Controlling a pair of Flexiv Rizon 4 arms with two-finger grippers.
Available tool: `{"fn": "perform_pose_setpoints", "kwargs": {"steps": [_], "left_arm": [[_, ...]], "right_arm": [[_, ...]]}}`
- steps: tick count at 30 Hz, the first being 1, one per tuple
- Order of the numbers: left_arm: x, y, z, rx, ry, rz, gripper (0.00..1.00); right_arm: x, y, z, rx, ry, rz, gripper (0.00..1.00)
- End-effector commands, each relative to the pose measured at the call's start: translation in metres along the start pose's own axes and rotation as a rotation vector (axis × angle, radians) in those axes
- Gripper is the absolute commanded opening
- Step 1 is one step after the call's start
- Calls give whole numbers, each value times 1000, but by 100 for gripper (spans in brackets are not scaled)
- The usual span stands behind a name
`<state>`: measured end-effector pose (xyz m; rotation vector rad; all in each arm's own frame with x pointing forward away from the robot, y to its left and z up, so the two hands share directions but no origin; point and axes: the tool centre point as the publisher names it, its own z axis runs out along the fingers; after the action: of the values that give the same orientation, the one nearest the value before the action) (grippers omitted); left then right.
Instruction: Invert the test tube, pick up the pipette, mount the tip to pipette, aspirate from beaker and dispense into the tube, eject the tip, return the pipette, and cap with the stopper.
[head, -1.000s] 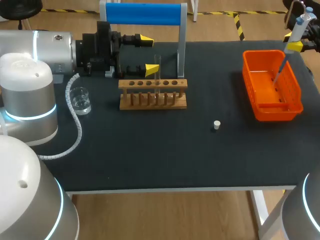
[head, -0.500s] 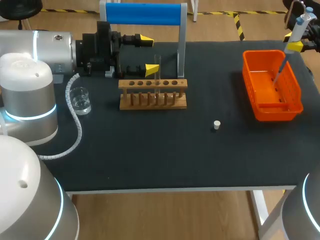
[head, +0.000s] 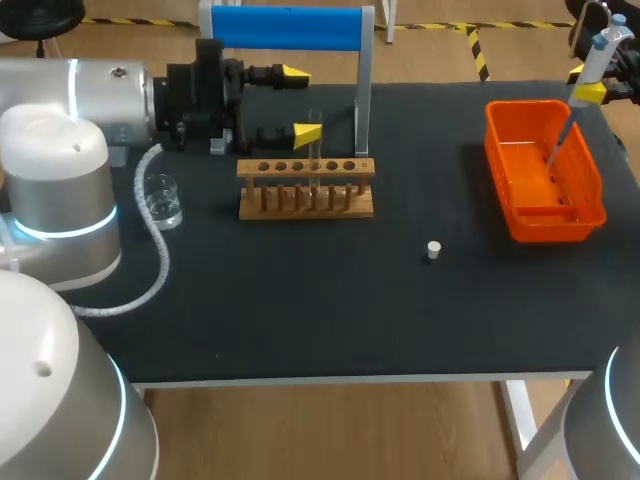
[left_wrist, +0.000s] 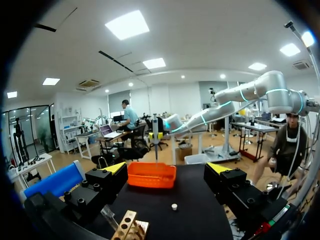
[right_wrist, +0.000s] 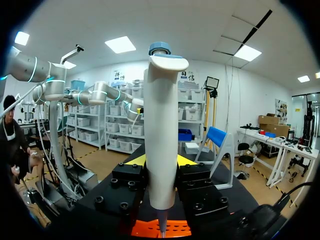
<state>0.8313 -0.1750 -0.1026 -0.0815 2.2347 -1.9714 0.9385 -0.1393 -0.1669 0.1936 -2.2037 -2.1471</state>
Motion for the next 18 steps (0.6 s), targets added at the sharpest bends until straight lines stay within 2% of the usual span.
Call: {"fn": "perform_pose_setpoints", "kwargs": {"steps": [1, 9, 18], "left_arm": [[-8, -17, 52, -3, -19, -4, 100], [-16, -51, 125, 3, -45, -21, 100], [-30, -82, 208, 15, 16, -20, 100]], "right_arm": [[1, 1, 0, 4, -2, -1, 0], [1, 1, 0, 4, -2, -1, 0], [1, 1, 0, 4, -2, -1, 0]]}}
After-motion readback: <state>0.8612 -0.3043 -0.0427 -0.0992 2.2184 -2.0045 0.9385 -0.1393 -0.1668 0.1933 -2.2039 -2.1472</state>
